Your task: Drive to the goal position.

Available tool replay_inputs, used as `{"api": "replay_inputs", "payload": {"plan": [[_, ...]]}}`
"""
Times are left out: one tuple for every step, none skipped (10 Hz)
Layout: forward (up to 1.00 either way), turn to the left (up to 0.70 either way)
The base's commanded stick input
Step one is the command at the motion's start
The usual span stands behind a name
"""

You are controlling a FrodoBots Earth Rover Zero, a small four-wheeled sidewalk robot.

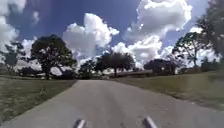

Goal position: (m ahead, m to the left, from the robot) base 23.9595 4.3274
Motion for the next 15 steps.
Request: {"api": "replay_inputs", "payload": {"plan": [[0.70, 0.19], [0.70, 0.35], [0.70, 0.35], [0.70, 0.35], [0.70, 0.10], [0.70, 0.00], [0.70, 0.00], [0.70, 0.00], [0.70, 0.12], [0.70, 0.33], [0.70, 0.35], [0.70, 0.35], [0.70, 0.35], [0.70, 0.35], [0.70, 0.04]]}}
